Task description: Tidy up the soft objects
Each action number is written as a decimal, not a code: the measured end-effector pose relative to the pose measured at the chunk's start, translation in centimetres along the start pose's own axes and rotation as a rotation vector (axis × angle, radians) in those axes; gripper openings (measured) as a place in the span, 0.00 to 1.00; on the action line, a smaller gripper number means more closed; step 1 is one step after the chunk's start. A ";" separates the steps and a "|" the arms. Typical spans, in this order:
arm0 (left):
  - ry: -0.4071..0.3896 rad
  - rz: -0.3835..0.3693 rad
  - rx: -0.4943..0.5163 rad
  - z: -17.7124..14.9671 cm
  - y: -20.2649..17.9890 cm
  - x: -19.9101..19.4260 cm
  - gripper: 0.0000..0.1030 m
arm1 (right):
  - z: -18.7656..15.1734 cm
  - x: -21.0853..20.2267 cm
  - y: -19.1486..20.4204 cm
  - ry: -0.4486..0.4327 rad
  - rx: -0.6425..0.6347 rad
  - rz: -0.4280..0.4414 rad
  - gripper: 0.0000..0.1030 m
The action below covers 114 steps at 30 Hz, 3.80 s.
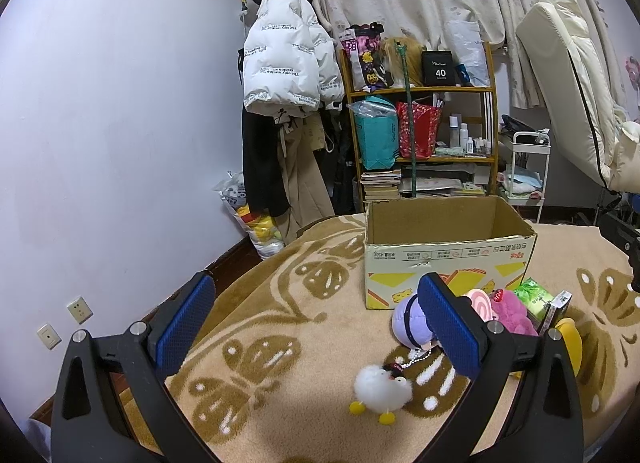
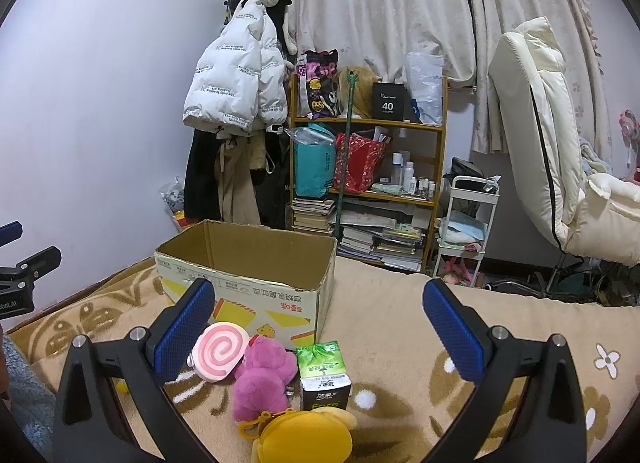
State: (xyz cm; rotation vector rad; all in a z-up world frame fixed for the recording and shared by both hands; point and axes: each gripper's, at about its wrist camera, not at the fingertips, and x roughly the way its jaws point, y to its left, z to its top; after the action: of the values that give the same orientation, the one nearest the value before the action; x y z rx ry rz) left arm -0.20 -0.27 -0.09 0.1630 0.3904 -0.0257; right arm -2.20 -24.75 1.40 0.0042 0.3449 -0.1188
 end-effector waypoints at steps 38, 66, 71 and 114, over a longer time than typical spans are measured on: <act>-0.002 -0.001 0.002 0.1 0.0 -0.1 0.98 | -1.0 1.0 0.7 0.002 -0.001 0.002 1.00; -0.003 0.000 0.004 0.0 -0.1 -0.1 0.98 | -0.9 1.0 0.7 0.006 -0.003 0.003 1.00; 0.003 0.000 0.006 0.1 0.4 -0.1 0.98 | -0.9 1.1 0.8 0.011 -0.006 0.005 1.00; 0.707 -0.133 -0.030 -7.3 -2.1 15.5 0.98 | -9.8 11.6 -1.4 0.792 0.195 0.099 1.00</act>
State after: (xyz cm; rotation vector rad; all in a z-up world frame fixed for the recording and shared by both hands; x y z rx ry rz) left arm 11.22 -1.09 -12.98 0.1125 1.1069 -0.0944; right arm 5.16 -27.24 -11.73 0.2664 1.1218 -0.0475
